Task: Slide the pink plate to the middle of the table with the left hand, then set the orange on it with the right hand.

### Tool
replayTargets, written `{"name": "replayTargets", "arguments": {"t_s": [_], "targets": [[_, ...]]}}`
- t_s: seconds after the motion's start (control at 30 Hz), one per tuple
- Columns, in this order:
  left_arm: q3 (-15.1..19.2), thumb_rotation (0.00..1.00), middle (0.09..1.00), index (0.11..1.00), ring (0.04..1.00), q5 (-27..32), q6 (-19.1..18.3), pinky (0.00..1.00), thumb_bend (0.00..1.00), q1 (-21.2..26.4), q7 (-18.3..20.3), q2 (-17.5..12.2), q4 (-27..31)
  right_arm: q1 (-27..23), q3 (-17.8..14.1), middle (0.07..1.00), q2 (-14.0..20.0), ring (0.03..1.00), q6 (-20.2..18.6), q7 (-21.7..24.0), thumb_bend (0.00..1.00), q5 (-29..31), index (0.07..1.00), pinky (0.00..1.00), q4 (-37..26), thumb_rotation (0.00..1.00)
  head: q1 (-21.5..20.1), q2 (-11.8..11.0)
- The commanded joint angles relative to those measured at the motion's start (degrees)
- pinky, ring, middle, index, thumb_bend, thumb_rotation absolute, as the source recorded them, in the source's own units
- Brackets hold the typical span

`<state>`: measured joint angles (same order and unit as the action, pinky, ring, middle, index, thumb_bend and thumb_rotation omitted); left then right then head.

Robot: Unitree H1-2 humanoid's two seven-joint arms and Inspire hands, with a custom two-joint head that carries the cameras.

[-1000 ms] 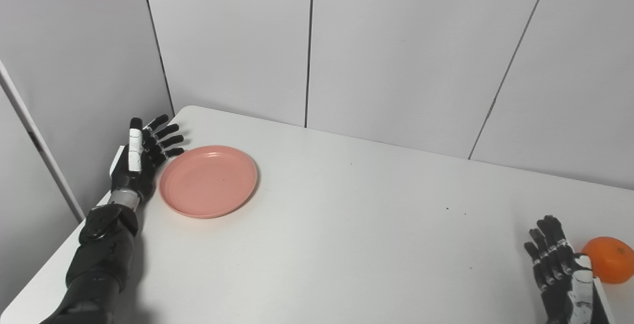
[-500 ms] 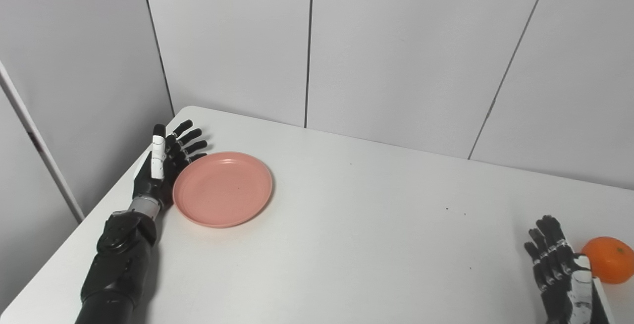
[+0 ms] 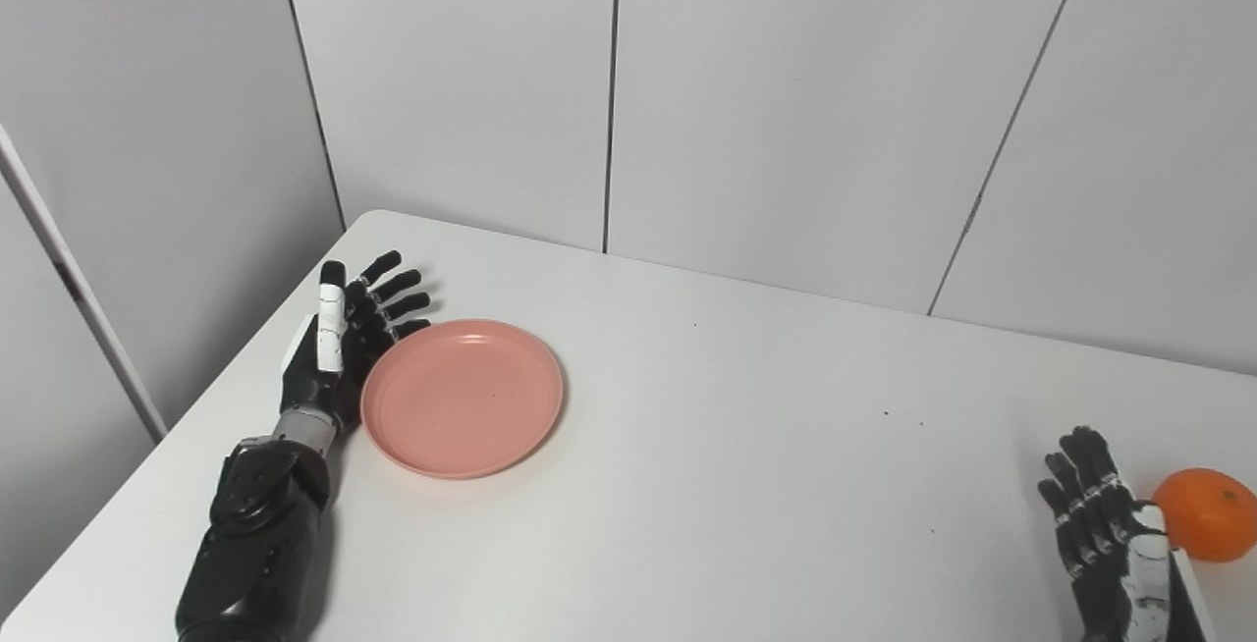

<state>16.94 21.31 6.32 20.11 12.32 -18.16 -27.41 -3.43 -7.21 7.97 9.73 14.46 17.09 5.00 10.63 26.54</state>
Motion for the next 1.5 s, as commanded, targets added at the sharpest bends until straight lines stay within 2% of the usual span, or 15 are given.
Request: {"name": "replayTargets", "arguments": {"t_s": [0.0, 0.2, 0.37, 0.63, 0.77, 0.93, 1.1, 1.47], "targets": [[-0.6, 1.0, 0.805, 0.807, 0.747, -0.4, -1.6, 0.65, 0.92, -1.0, -1.0, 1.4, 2.7, 5.7, 0.8, 0.974, -2.0, 0.981, -0.2, -0.1, 0.82, 0.2, 0.957, 1.0, 5.1, 1.0, 0.0, 0.0], [-1.2, 1.0, 0.81, 0.811, 0.738, -0.8, -4.2, 0.66, 0.87, -2.5, -2.8, 3.7, 7.7, 5.6, 0.8, 0.969, -2.2, 0.976, -0.1, -0.3, 0.82, -0.1, 0.953, 1.0, 5.0, 1.0, -0.2, 0.2], [-2.5, 0.98, 0.798, 0.788, 0.737, -3.0, -6.3, 0.67, 0.95, -3.9, -5.4, 5.4, 12.6, 5.6, 0.9, 0.973, -2.3, 0.979, 0.0, -0.1, 0.83, 0.1, 0.951, 1.0, 5.1, 0.99, -0.5, 0.1], [-4.6, 0.97, 0.811, 0.792, 0.754, -3.5, -9.1, 0.68, 0.96, -6.1, -5.9, 7.3, 17.2, 5.5, 0.8, 0.961, -2.5, 0.968, 0.3, -0.1, 0.84, 0.3, 0.934, 1.0, 5.1, 0.97, -0.6, 0.3], [-5.7, 0.98, 0.797, 0.78, 0.736, -5.8, -9.4, 0.67, 0.94, -7.0, -7.5, 8.5, 18.2, 5.5, 0.9, 0.961, -2.5, 0.969, 0.4, -0.2, 0.85, 0.1, 0.938, 1.0, 5.1, 0.98, -0.6, 0.3], [-8.1, 0.99, 0.786, 0.776, 0.742, -10.8, -8.9, 0.73, 0.97, -8.7, -9.8, 10.1, 20.0, 5.5, 0.9, 0.959, -2.6, 0.969, 0.2, -0.2, 0.84, 0.3, 0.933, 1.0, 5.1, 0.97, -0.6, 0.4], [-9.7, 0.99, 0.781, 0.775, 0.74, -13.1, -8.8, 0.74, 0.97, -9.6, -10.4, 11.2, 21.3, 5.4, 1.0, 0.958, -2.8, 0.968, 0.3, -0.3, 0.84, 0.0, 0.934, 1.0, 5.1, 0.97, -0.8, 0.4], [-11.2, 0.98, 0.79, 0.793, 0.751, -13.6, -9.7, 0.74, 0.95, -9.6, -12.7, 16.1, 21.5, 5.6, 1.2, 0.957, -3.1, 0.964, 0.2, -0.4, 0.83, -0.4, 0.935, 1.0, 4.5, 0.99, -1.1, 0.8]]}}
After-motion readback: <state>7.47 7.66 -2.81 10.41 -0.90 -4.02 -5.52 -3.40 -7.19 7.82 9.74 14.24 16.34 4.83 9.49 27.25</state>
